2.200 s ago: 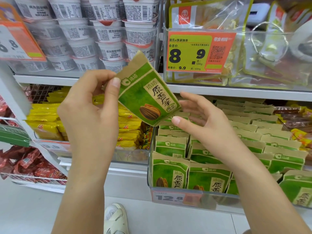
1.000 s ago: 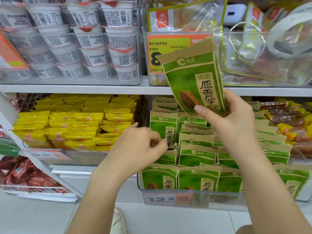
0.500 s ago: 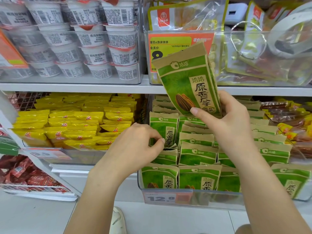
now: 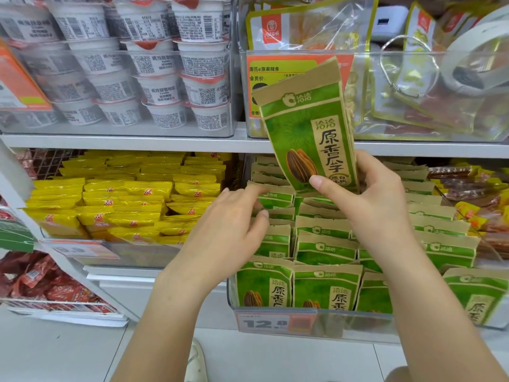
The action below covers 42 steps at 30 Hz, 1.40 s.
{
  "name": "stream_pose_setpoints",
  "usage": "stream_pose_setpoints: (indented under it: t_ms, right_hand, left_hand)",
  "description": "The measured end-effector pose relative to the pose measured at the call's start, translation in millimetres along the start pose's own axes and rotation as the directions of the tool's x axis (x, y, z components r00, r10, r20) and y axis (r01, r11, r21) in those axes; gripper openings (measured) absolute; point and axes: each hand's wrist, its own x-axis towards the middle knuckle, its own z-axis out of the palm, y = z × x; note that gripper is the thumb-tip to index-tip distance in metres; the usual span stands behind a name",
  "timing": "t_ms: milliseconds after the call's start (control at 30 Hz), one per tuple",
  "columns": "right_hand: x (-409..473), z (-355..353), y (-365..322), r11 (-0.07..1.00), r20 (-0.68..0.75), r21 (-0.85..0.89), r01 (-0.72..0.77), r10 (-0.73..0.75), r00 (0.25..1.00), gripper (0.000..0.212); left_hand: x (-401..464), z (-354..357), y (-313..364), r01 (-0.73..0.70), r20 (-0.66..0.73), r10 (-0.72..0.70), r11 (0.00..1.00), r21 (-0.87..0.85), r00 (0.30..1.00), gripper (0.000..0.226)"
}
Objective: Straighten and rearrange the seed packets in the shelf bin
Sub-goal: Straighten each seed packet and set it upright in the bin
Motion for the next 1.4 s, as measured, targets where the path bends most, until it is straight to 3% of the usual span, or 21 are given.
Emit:
stream_pose_setpoints:
  t_ms: [133, 300, 467, 600, 733, 900, 1033, 1167, 1400]
  right_hand:
    - [-1, 0, 0, 1.000, 0.004, -0.011, -0.008, 0.008, 1.000, 0.023]
    - [-2, 0, -3, 0.999, 0.020, 0.032, -0.015, 0.014, 1.000, 0.022]
    - [-2, 1, -3, 1.000, 0.021, 0.021, -0.003, 0.003, 1.000, 0.024]
    - [-2, 1, -3, 1.000, 0.026, 0.010, -0.004, 0.003, 1.000, 0.025]
    - [-3, 2, -2, 1.000, 0.026, 0.001, -0.010, 0.010, 1.000, 0.024]
    - [-1, -1, -1, 1.000, 0.009, 0.025, -0.007, 0.007, 1.000, 0.024]
    - [1, -6, 1, 1.000, 0.005, -0.031, 0.002, -0.002, 1.000, 0.023]
    - [2, -12, 1, 0.998, 0.023, -0.057, -0.003, 0.005, 1.000, 0.024]
    - [2, -15, 0, 0.995, 0.036, -0.095, -0.032, 0.036, 0.999, 0.023]
  left_hand:
    - [3, 3, 0, 0.004, 0.121, -0.023, 0.989, 0.148, 0.992, 0.046]
    - [-5, -12, 13, 0.052, 0.337, -0.124, 0.976, 0.213, 0.933, 0.058]
    - [-6, -9, 13, 0.029, 0.339, -0.106, 0.974, 0.227, 0.935, 0.050]
    - [-2, 3, 7, 0.030, 0.208, -0.073, 0.978, 0.207, 0.975, 0.032]
    - [15, 10, 0, -0.006, 0.216, -0.037, 0.981, 0.193, 0.976, 0.054]
    - [38, 1, -5, -0.071, 0.510, -0.116, 0.941, 0.332, 0.852, 0.106]
    - [52, 3, -3, -0.055, 0.567, -0.202, 0.913, 0.404, 0.799, 0.120]
    - [54, -1, 6, -0.104, 0.554, -0.168, 0.899, 0.426, 0.816, 0.112]
    - [42, -18, 19, -0.049, 0.449, -0.127, 0.932, 0.360, 0.885, 0.072]
